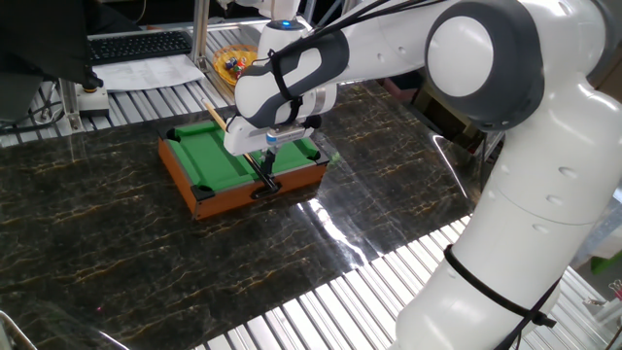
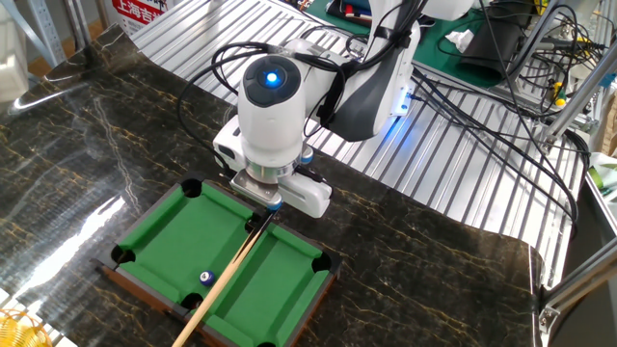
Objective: Hit the pool ball
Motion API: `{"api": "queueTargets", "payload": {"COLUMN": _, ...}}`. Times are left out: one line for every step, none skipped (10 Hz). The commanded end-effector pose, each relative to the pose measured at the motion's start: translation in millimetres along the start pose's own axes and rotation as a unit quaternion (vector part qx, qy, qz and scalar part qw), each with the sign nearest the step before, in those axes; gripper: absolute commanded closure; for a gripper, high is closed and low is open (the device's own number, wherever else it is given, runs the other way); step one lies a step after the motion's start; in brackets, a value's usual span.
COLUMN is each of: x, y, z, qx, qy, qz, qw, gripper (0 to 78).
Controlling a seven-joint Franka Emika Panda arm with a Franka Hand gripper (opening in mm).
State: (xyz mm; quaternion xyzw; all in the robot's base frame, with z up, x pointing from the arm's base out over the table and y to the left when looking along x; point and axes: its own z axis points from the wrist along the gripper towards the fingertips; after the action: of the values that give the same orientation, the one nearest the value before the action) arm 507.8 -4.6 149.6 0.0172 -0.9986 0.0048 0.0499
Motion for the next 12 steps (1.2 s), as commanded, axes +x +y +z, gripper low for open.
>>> {"api": "queueTargets", "payload": {"x": -0.9, "y": -0.2, "z": -1.6, "qx": 0.001, "qy": -0.003, "qz": -0.006, "qw": 1.0000, "gripper": 77.6}}
{"api": "queueTargets", "payload": {"x": -0.9, "y": -0.3, "z": -1.6, "qx": 0.000, "qy": -0.003, "qz": -0.002, "qw": 1.0000, "gripper": 77.6}}
{"api": "queueTargets", "payload": {"x": -0.9, "y": -0.5, "z": -1.5, "qx": 0.000, "qy": -0.003, "qz": -0.002, "qw": 1.0000, "gripper": 77.6}}
{"api": "queueTargets", "payload": {"x": -0.9, "y": -0.5, "z": -1.5, "qx": 0.000, "qy": -0.003, "qz": -0.002, "qw": 1.0000, "gripper": 0.2}}
{"api": "queueTargets", "payload": {"x": -0.9, "y": -0.5, "z": -1.5, "qx": 0.000, "qy": -0.003, "qz": -0.002, "qw": 1.0000, "gripper": 0.2}}
{"api": "queueTargets", "payload": {"x": -0.9, "y": -0.5, "z": -1.5, "qx": 0.000, "qy": -0.003, "qz": -0.002, "qw": 1.0000, "gripper": 0.2}}
{"api": "queueTargets", "payload": {"x": -0.9, "y": -0.5, "z": -1.5, "qx": 0.000, "qy": -0.003, "qz": -0.002, "qw": 1.0000, "gripper": 0.2}}
{"api": "queueTargets", "payload": {"x": -0.9, "y": -0.5, "z": -1.5, "qx": 0.000, "qy": -0.003, "qz": -0.002, "qw": 1.0000, "gripper": 0.2}}
{"api": "queueTargets", "payload": {"x": -0.9, "y": -0.5, "z": -1.5, "qx": 0.000, "qy": -0.003, "qz": -0.002, "qw": 1.0000, "gripper": 0.2}}
{"api": "queueTargets", "payload": {"x": -0.9, "y": -0.5, "z": -1.5, "qx": 0.000, "qy": -0.003, "qz": -0.002, "qw": 1.0000, "gripper": 0.2}}
{"api": "queueTargets", "payload": {"x": -0.9, "y": -0.5, "z": -1.5, "qx": 0.000, "qy": -0.003, "qz": -0.002, "qw": 1.0000, "gripper": 0.2}}
{"api": "queueTargets", "payload": {"x": -0.9, "y": -0.5, "z": -1.5, "qx": 0.000, "qy": -0.003, "qz": -0.002, "qw": 1.0000, "gripper": 0.2}}
